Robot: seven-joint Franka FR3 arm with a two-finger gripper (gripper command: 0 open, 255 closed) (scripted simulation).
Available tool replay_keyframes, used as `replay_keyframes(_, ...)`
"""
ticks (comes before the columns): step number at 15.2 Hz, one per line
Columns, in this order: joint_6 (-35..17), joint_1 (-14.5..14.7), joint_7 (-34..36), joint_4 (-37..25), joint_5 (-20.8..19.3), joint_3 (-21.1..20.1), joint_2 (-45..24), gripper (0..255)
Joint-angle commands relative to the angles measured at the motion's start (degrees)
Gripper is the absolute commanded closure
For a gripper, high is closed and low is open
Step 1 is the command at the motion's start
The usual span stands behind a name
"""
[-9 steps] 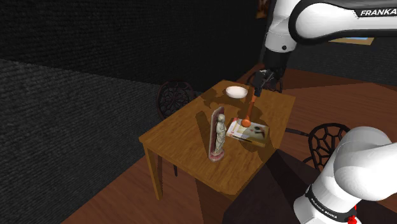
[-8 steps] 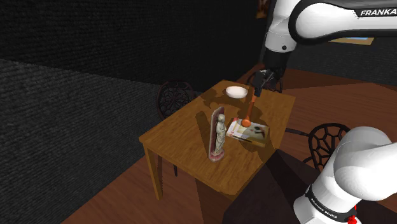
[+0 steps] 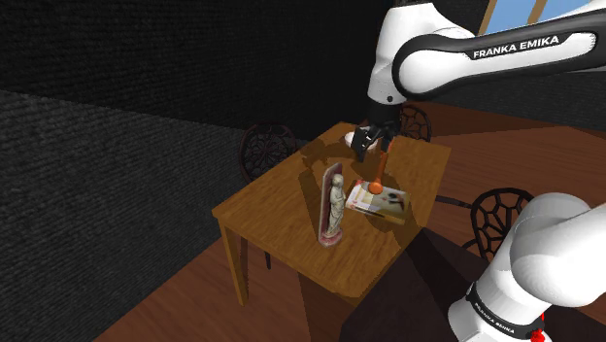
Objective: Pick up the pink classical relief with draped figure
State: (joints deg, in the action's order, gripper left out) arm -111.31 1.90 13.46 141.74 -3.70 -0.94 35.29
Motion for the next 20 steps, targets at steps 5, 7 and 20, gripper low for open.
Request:
replay_keyframes(5,-10.3,0.92,4.37,-1.99,1.67,-2.23,-11.93,0)
replay_keyframes(7,-12.32,1.06,5.23,-2.85,1.88,-2.64,-14.73,0)
replay_keyframes(20,-18.73,1.0,5.76,1.01,1.59,-2.84,-17.29,255)
